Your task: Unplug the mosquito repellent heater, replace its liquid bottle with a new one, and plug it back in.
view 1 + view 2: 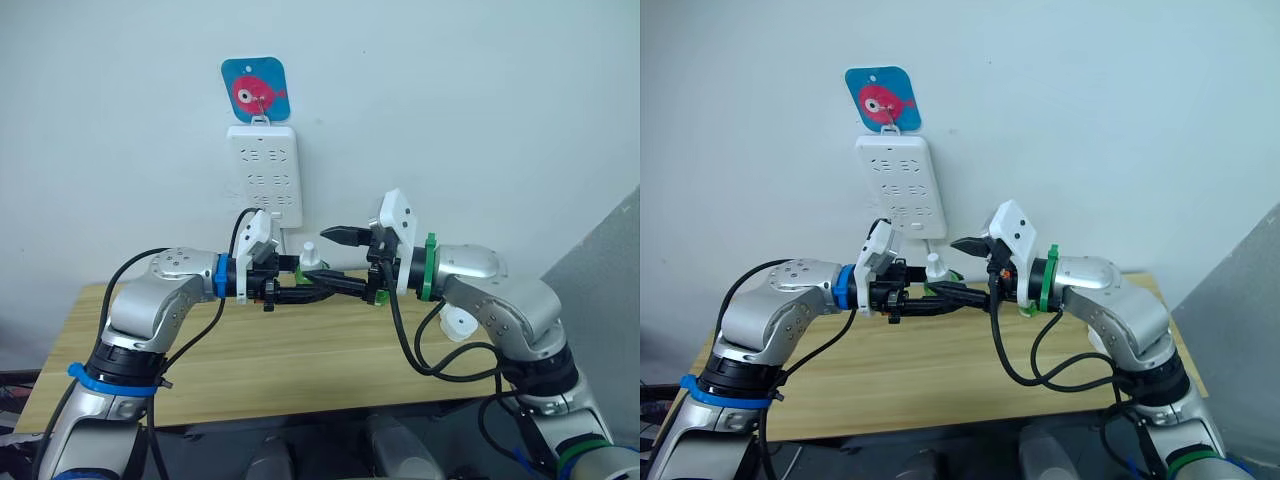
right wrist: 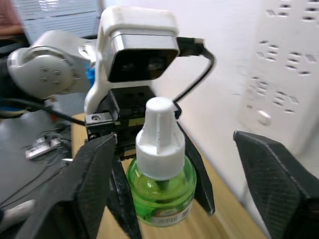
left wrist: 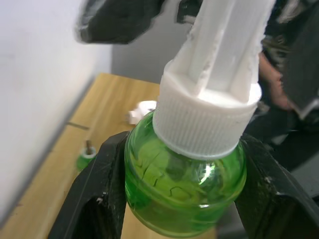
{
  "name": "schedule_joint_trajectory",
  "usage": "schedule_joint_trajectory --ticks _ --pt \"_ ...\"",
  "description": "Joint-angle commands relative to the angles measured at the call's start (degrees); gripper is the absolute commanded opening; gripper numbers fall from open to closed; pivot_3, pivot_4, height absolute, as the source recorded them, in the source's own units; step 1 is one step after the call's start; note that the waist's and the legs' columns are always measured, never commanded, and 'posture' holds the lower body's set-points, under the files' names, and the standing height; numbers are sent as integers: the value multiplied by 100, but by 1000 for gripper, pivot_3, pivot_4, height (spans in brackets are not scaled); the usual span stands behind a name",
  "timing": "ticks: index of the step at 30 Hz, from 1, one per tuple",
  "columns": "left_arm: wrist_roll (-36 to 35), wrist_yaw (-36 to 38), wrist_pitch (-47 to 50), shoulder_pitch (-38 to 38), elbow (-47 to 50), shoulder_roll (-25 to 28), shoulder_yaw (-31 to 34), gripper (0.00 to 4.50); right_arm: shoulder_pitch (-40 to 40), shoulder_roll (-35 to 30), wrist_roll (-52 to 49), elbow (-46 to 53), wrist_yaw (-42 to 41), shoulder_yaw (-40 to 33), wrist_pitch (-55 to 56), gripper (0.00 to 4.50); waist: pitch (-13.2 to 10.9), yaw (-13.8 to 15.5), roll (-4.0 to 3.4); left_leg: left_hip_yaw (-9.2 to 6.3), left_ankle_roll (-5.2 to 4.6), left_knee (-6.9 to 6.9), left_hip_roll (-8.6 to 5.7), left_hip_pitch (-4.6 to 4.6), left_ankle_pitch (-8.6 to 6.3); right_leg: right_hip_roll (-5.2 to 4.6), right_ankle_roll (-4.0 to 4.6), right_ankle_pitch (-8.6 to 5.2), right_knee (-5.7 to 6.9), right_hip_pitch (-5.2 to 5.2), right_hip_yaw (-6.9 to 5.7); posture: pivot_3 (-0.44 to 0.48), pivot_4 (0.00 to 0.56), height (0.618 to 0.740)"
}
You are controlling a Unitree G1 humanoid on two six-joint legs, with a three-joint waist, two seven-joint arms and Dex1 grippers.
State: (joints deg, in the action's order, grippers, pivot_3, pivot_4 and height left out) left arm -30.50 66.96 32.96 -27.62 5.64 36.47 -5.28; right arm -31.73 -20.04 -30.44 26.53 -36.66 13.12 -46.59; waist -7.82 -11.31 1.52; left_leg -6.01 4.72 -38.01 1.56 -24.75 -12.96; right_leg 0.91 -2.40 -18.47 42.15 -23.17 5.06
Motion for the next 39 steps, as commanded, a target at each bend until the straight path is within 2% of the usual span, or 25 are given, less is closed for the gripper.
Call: schedule_joint_trajectory --ticks 1,7,9,15,16,21,26,29,32,34,39 --pt "200 -239 -321 38 14 -134 50 2411 223 354 154 506 687 88 -43 3956 22 -13 -5 1 0 0 0 0 0 0 0 0 1 0 2 -188 55 692" --pt "420 -391 -648 117 -92 -335 17 2411 392 822 342 441 1237 207 -65 3956 54 -41 -23 1 -1 -1 -2 1 1 2 0 0 3 0 3 -192 54 692" --pt "449 -384 -713 128 -131 -357 10 2411 366 867 378 366 1268 239 -32 3382 62 -50 -24 1 -1 -2 -2 1 1 1 0 0 3 1 2 -192 54 692" --pt "438 -338 -793 150 -169 -378 47 2411 312 841 373 202 1057 294 -17 1155 72 -72 -21 0 -1 -2 -2 1 1 1 0 0 3 2 1 -179 52 692" --pt "427 -329 -800 162 -162 -374 55 2411 302 820 369 181 1012 303 -19 990 72 -75 -21 -2 -1 -2 -3 1 1 2 0 0 3 2 -1 -179 52 692" --pt "375 -286 -798 238 -96 -340 92 2411 243 726 275 83 695 274 70 993 73 -81 -21 -3 -2 -2 -3 1 1 2 0 0 4 2 -2 -160 54 692" --pt "315 104 -772 330 -30 -130 50 2411 -498 -88 147 -698 -1405 477 786 993 73 -81 -21 -1 -2 -5 -11 2 1 1 0 0 3 6 -3 -143 56 692" --pt "219 253 -715 369 30 -39 81 2411 -1319 -588 111 -1621 -3103 756 1135 993 71 -75 -24 -2 -4 -2 -18 13 1 2 1 0 1 15 -7 -130 56 692" --pt "167 168 -687 394 102 -82 130 2411 -1655 -755 -162 -1808 -3679 822 759 993 72 -47 -23 -12 -4 2 -11 27 1 3 4 -2 -4 35 -16 -115 54 692" --pt "135 80 -665 438 174 -112 160 2411 -1647 -780 -341 -1759 -3727 683 508 993 72 -6 -23 -21 -5 5 -7 42 1 2 11 -7 -8 55 -24 -115 54 692" --pt "125 -78 -647 517 241 -155 163 2411 -1439 -666 -47 -1620 -3028 351 701 2833 72 19 -23 -19 -5 5 -7 86 0 1 11 -9 -11 98 -22 -142 51 692"
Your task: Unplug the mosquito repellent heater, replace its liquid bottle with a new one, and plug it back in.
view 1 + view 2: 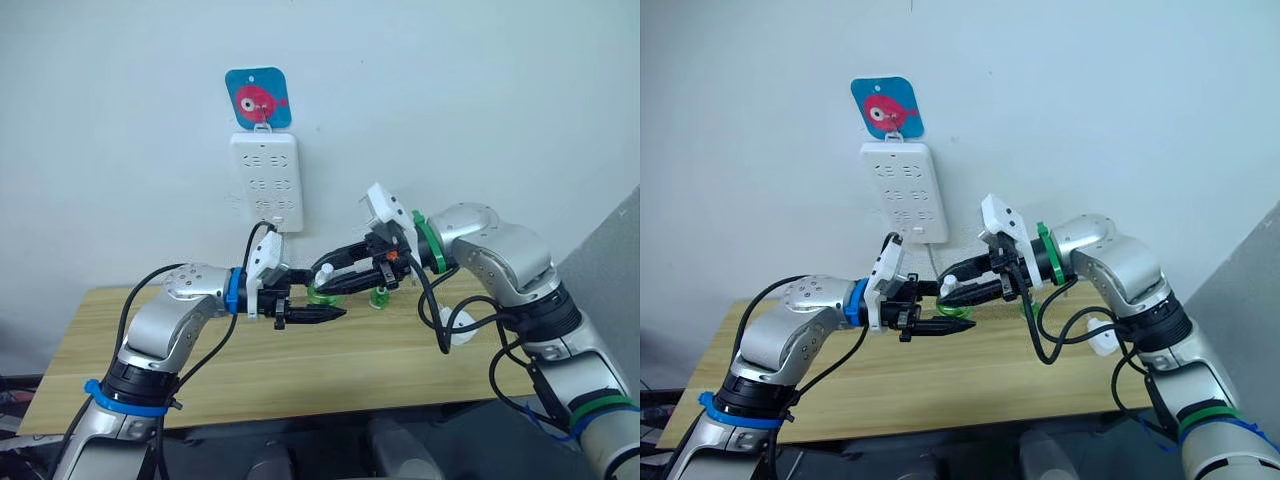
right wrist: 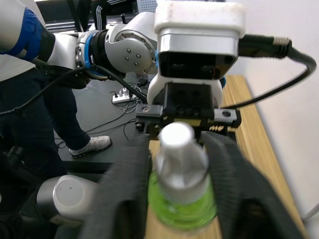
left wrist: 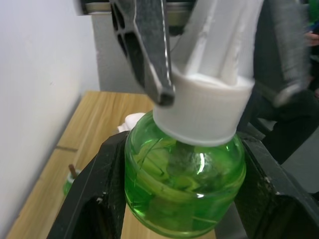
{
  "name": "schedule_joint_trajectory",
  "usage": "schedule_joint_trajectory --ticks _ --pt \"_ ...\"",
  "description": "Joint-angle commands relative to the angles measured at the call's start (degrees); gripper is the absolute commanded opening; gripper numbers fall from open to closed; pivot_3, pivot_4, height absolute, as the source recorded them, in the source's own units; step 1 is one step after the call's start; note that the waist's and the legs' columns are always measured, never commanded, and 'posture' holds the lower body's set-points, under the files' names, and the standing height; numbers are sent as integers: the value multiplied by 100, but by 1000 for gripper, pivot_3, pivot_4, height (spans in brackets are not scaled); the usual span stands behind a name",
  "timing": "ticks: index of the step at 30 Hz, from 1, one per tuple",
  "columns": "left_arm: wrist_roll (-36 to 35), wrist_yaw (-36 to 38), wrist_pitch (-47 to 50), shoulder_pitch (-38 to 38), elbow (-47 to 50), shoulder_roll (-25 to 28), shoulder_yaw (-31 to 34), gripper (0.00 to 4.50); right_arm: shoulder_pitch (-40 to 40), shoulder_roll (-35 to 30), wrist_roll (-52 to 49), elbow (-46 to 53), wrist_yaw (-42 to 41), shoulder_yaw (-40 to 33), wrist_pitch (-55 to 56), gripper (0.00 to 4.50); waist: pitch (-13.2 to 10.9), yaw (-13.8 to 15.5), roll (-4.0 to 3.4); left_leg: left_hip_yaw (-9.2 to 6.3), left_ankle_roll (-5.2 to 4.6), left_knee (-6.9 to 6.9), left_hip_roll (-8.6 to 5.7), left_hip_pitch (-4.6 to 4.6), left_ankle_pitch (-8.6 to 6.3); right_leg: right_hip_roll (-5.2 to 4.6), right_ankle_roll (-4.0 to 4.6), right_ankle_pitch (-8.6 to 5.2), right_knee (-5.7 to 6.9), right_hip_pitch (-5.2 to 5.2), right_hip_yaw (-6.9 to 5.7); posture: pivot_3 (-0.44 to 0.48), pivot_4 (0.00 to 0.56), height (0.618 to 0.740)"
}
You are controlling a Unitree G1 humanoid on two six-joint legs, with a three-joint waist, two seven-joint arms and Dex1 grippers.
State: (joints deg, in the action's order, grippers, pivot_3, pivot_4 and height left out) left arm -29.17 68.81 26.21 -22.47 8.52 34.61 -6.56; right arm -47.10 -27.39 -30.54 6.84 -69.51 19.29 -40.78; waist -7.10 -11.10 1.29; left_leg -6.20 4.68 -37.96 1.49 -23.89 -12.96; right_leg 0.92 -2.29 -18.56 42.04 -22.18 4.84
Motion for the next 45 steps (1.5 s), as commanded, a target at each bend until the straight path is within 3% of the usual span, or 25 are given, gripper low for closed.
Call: schedule_joint_trajectory --ticks 1,8,12,19,26,28,33,34,39,45 --pt "4 -331 11 11 -57 1 297 2411 191 123 -9 453 525 -411 126 3173 0 -4 0 0 0 -1 0 1 0 0 -1 0 0 1 0 -149 52 692" --pt "335 -938 -394 10 -290 -354 271 2411 1424 313 280 1831 2353 -1014 -8 3187 2 8 2 -3 1 2 2 -4 -1 -5 -3 -1 -6 2 1 -187 57 692" --pt "497 -1227 -586 -6 -392 -636 230 2411 2031 799 648 2369 3408 -795 -44 3187 2 -37 1 8 1 1 1 0 -1 0 -3 -1 0 -1 13 -213 56 692" --pt "590 -1305 -696 -68 -467 -807 179 2411 2102 1439 1325 2046 4370 -367 174 3187 11 -158 -2 12 1 2 0 4 -1 8 -3 -1 1 -2 17 -229 52 692" --pt "617 -1342 -720 -114 -489 -845 192 2411 2145 1703 1441 1860 4481 -224 272 3187 12 -162 -2 11 1 2 -1 1 -1 3 -3 -1 -1 -1 16 -224 50 692" --pt "614 -1360 -705 -103 -458 -850 202 2411 2136 1746 1429 1816 4479 -223 315 2810 12 -165 -2 11 1 2 -1 2 -1 4 -3 -1 -1 -1 16 -224 50 692" --pt "602 -1384 -677 -67 -399 -845 222 2411 2122 1711 1306 1790 4248 -194 309 1176 12 -163 -2 9 1 2 -1 2 -1 6 -3 -1 -1 -1 14 -206 48 692" --pt "595 -1384 -672 -60 -391 -839 224 2411 2121 1709 1251 1793 4193 -208 287 1016 12 -160 -2 9 1 2 -1 2 -1 6 -3 -1 -1 -1 14 -206 48 692" --pt "552 -1228 -633 -76 -401 -752 228 2411 1689 1141 821 1521 2751 -134 469 1026 12 -157 -2 11 1 1 -6 3 -1 4 -3 -1 -1 0 14 -190 53 692" --pt "505 -685 -645 50 -302 -389 139 2411 289 189 475 98 -231 264 847 1026 12 -172 -4 11 1 6 -15 10 -1 9 -2 -2 -3 1 9 -167 44 692"
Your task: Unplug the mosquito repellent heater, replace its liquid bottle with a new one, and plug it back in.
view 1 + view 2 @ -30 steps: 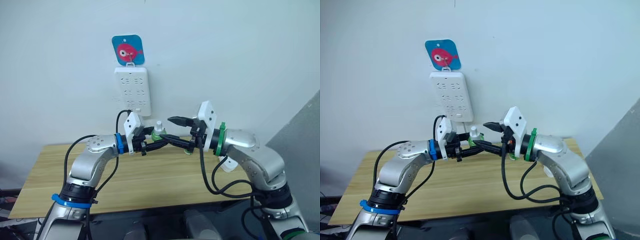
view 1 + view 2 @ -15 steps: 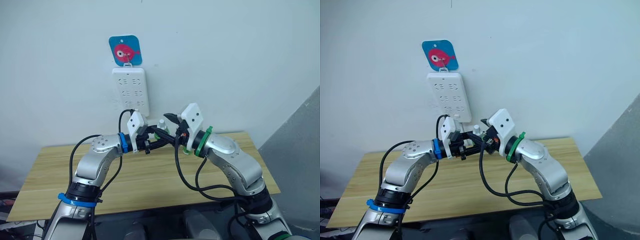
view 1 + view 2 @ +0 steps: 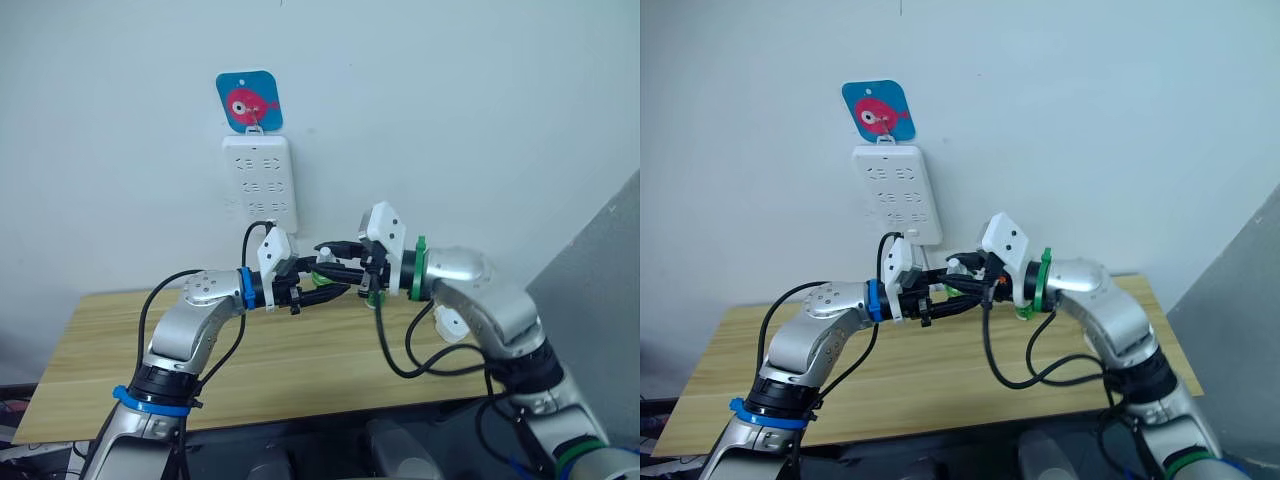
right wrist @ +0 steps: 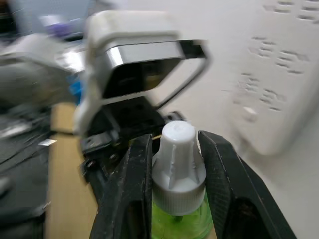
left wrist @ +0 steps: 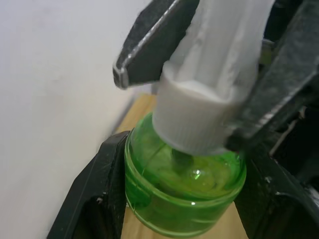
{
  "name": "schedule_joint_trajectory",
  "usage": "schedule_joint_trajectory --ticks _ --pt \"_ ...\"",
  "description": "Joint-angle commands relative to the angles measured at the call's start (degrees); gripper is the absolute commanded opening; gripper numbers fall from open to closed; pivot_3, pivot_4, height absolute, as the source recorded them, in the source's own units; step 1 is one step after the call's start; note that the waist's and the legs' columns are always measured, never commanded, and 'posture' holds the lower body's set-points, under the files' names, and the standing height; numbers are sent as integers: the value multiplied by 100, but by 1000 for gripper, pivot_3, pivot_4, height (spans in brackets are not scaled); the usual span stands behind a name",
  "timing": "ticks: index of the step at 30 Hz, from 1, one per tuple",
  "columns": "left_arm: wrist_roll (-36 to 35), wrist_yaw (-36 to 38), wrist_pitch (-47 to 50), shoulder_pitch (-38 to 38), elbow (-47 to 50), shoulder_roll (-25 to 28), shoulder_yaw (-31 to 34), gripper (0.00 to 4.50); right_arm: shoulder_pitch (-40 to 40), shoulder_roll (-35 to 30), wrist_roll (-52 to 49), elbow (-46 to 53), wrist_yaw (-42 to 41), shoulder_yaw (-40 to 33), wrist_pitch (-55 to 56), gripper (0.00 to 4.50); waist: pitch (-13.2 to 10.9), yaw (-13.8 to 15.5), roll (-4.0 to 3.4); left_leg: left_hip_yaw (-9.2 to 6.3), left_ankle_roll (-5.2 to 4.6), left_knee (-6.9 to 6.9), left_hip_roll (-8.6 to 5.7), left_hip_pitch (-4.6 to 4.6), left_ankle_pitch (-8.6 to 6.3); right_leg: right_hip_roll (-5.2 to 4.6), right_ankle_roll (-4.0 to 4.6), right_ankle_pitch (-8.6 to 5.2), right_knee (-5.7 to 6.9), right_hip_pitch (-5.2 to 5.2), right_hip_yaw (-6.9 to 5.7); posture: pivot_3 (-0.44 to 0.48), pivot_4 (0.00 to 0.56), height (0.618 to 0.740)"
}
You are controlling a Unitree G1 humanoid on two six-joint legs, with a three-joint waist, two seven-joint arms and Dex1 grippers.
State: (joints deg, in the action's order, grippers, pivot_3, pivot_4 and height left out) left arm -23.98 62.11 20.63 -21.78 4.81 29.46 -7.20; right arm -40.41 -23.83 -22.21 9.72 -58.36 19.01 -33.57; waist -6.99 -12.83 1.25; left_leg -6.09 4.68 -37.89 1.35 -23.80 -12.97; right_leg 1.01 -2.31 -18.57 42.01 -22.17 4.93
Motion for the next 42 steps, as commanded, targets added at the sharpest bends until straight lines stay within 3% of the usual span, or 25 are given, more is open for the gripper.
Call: schedule_joint_trajectory --ticks 1,5,11,19,23,27,33,42 --pt "-23 -21 -76 -6 97 132 208 2411 -489 -203 -394 -283 -1504 333 33 1026 1 6 2 -3 0 2 0 0 0 -1 0 0 0 0 -2 -167 44 692" --pt "-86 -146 -3 92 275 106 246 2411 -511 -190 -639 -361 -1724 171 -178 1026 1 25 2 -15 0 4 14 -6 0 -7 5 -3 -3 1 -12 -151 40 692" --pt "-128 -376 83 219 362 55 276 2411 -64 -44 -408 131 -585 -403 -121 3056 2 29 2 -13 0 -2 15 -5 0 -10 5 -3 -1 4 -10 -175 46 692" --pt "-84 -750 68 340 369 -94 270 2411 1540 237 -286 2074 1536 -956 -588 3088 2 60 1 -8 0 0 16 -7 0 -9 1 -5 -1 3 0 -211 61 692" --pt "-75 -775 50 347 370 -89 264 2411 1647 241 -275 2268 1824 -891 -644 3088 2 23 0 0 1 -1 13 -2 0 -3 -5 -9 1 2 5 -211 61 692" --pt "-5 -910 54 195 294 -220 191 2411 1805 1020 399 2088 2968 -299 -540 3088 2 9 0 0 1 1 12 -1 0 10 -21 -18 1 1 7 -235 66 692" --pt "-63 -907 146 144 356 -246 190 2411 1621 1225 621 1701 2955 -30 -272 3088 2 12 0 0 1 1 14 -4 -1 8 -20 -17 0 -2 10 -225 61 692" --pt "-223 -819 308 336 618 -105 283 2411 1404 1262 577 1132 2904 -317 39 3088 2 12 0 -2 1 1 13 -4 -1 7 -19 -17 0 -1 7 -205 58 692"
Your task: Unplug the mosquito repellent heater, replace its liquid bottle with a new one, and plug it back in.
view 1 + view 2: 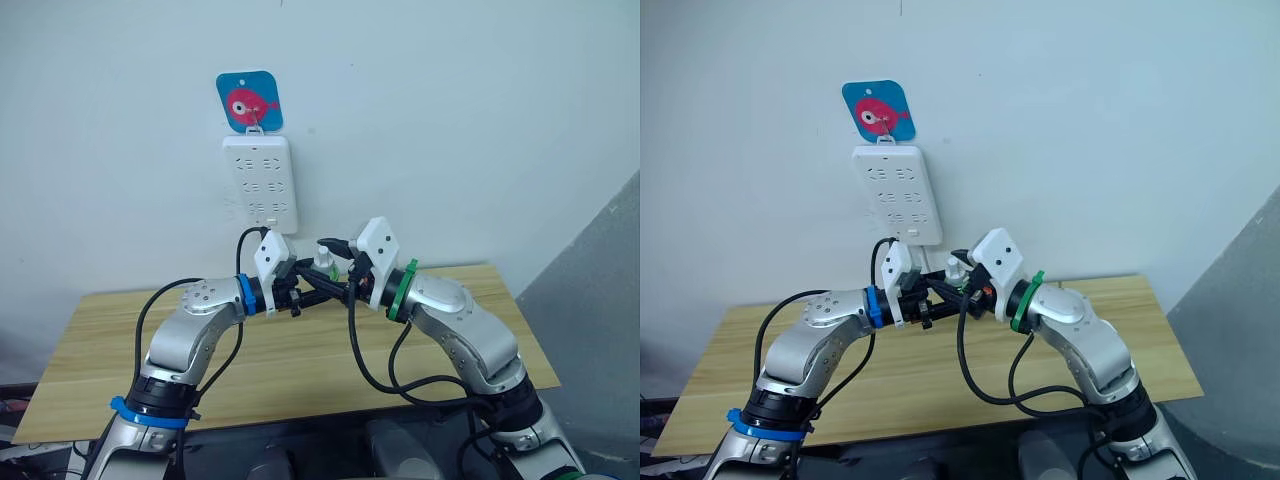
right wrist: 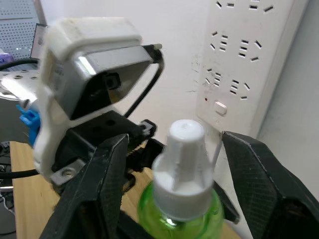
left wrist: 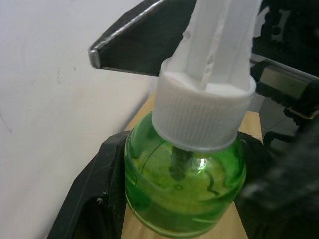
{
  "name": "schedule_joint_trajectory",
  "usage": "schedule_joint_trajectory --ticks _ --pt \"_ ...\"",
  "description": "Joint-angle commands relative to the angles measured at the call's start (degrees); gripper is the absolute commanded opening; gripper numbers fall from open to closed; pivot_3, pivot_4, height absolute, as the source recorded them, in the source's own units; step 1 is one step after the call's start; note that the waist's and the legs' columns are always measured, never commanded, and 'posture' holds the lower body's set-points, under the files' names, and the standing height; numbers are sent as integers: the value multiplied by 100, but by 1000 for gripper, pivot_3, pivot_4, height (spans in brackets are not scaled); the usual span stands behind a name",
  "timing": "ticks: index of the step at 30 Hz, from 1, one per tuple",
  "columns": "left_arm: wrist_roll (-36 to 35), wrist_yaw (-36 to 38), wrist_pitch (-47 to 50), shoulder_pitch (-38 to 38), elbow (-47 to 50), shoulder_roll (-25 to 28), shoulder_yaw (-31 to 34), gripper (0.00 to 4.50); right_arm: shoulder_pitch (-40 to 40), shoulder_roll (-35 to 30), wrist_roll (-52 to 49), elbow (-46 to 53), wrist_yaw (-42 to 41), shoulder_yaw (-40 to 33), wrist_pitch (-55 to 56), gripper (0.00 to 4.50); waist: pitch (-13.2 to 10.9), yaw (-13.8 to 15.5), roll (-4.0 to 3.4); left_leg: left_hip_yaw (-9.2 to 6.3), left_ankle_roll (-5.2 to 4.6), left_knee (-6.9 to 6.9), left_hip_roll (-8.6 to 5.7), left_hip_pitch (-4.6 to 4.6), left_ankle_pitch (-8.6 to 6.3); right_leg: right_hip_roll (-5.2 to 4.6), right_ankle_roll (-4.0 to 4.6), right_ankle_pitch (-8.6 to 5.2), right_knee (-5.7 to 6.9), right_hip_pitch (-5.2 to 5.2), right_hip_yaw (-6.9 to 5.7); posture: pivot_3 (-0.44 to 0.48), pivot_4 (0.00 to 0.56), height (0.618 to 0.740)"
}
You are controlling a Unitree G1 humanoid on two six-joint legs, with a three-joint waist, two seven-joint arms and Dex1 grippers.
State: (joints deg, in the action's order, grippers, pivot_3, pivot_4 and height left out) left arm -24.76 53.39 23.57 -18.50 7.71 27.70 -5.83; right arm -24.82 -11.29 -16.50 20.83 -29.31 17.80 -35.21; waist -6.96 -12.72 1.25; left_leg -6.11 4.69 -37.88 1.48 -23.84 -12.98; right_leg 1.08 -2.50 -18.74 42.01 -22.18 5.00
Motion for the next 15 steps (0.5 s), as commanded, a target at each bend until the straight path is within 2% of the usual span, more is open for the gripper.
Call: schedule_joint_trajectory --ticks 1,7,15 --pt "-164 66 28 31 353 88 154 2411 -157 3 -16 0 -11 -230 197 3088 0 1 0 0 0 0 0 0 0 0 0 0 0 0 0 -205 58 692" --pt "-245 165 42 86 361 165 219 2411 -89 -500 -301 82 -553 -479 94 3088 0 8 0 0 0 -1 -1 0 0 -3 -1 0 0 0 0 -206 58 692" --pt "-190 308 -114 22 112 164 212 2407 -114 -1883 -1191 503 -2004 -829 -270 3088 0 8 0 5 -1 0 -8 1 0 -4 -2 -1 -3 2 1 -220 56 692"
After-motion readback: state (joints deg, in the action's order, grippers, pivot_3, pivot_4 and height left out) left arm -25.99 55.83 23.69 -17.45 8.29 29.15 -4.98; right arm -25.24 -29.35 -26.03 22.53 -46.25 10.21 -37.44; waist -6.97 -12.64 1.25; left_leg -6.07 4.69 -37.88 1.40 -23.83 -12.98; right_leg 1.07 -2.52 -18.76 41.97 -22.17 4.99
